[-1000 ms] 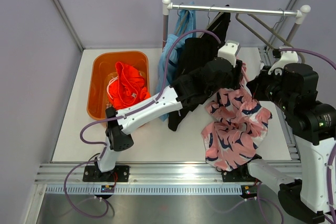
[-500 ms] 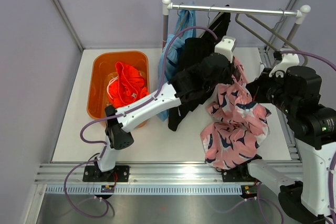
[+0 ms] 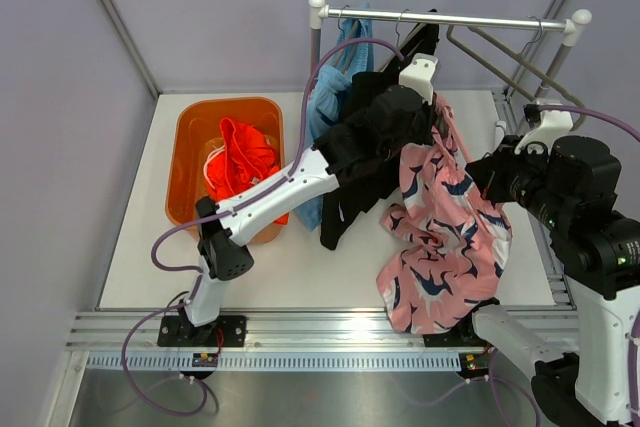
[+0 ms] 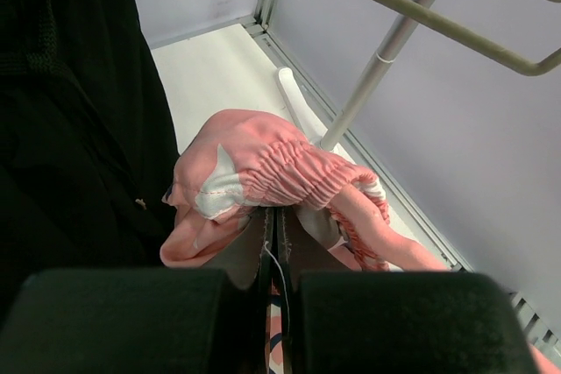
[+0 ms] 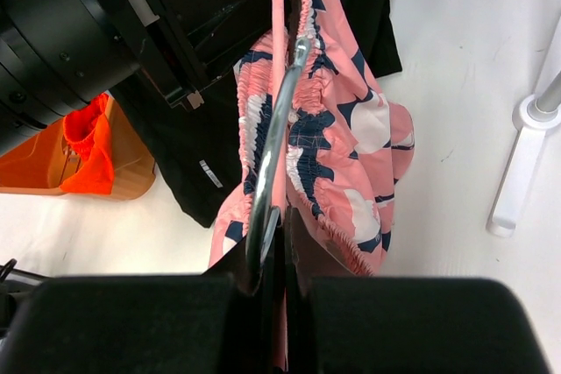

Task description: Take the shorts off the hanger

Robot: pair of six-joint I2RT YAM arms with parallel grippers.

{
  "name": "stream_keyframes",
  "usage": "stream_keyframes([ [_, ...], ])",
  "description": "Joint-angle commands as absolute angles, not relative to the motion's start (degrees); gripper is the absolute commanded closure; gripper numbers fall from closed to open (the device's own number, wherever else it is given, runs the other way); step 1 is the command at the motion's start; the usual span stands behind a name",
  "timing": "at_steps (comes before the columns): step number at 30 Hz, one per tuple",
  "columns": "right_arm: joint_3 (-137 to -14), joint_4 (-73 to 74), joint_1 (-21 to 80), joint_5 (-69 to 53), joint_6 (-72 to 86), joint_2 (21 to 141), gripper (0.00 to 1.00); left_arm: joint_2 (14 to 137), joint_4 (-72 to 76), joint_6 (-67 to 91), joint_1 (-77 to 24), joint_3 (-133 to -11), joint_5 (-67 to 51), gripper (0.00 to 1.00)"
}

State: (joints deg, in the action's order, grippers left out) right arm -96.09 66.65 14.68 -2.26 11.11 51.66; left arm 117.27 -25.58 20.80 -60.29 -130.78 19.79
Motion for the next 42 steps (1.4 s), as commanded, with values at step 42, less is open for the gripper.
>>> stream_keyframes([
  [42,-97.91,69.08,15.03,-12.04,11.69,44.65,1.0,112.14,-12.22,4.22,-56.6,-122.43,33.4,1.0],
])
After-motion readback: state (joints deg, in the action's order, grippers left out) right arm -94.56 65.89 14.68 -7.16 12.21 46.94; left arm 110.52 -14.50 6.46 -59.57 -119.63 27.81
